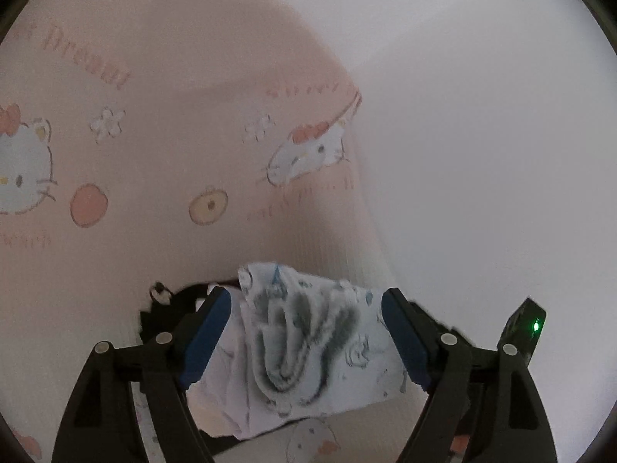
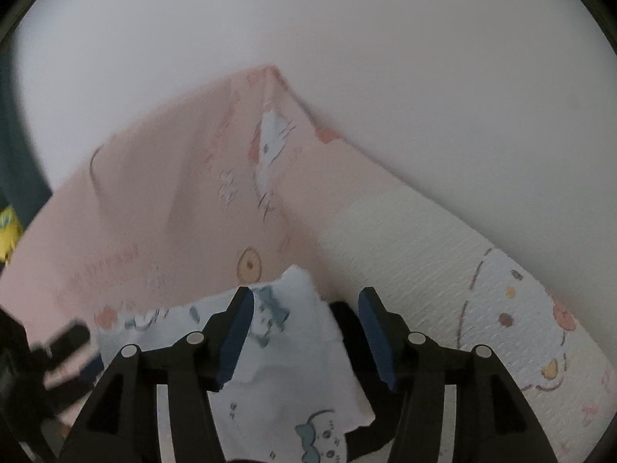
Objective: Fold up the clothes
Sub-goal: 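Lower the bundle onto the stack and open both grippers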
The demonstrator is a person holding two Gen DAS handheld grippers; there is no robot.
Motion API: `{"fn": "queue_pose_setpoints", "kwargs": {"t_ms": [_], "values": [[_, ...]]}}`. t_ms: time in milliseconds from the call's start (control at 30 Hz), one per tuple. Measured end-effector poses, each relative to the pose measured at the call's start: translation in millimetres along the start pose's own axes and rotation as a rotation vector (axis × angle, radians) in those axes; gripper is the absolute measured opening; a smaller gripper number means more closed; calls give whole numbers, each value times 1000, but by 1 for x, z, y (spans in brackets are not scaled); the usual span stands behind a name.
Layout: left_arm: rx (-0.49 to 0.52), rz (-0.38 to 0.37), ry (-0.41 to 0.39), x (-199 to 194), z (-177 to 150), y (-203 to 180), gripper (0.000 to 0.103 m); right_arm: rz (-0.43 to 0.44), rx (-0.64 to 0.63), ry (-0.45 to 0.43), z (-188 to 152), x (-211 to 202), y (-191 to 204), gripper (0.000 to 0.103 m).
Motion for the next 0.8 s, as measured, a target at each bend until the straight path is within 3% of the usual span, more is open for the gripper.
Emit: {"fn": "queue_pose_setpoints", "kwargs": {"t_ms": [67,100,133,167,233,333,433,500,600,667,733,800], "values": [[64,29,-12,4,-1,-1,79,-35,-67,7,-5,3,4,30],[110,56,-23,7,-1,-2,75,-60,-101,13,-8,5,6,24],[157,86,-29,11,-2,-2,68,-109,-134,27,-12,8,5,21],[204,131,-17,17,-6,0,51,-138,-150,40,-15,11,5,19],[250,195,2,28,-9,8,50,-172,-168,66,-21,21,5,19],[155,181,40,37,-10,21,50,-197,-139,95,-27,26,0,19],[56,134,36,27,-7,25,53,-159,-106,55,-22,14,3,20],[19,137,35,20,-5,26,67,-143,-80,58,-19,4,5,22],[-17,132,36,9,-2,22,70,-131,-64,35,-14,-16,14,40],[-8,118,33,-3,-4,11,78,-134,-79,-7,-10,-33,23,56],[38,127,57,-18,-11,1,78,-148,-105,-29,-12,-55,35,65],[73,150,74,-32,-20,-9,78,-148,-127,-32,-21,-79,52,65]]}}
Point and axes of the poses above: each gripper's, at about its wrist camera, not at the fingertips, and x roughly the way its jaws point, y to its left, z to its top, the point moved 9 cm from there along x, roughly the way its jaws point, and after that the axes turned 5 degrees about -y, right-handed, at the moved point
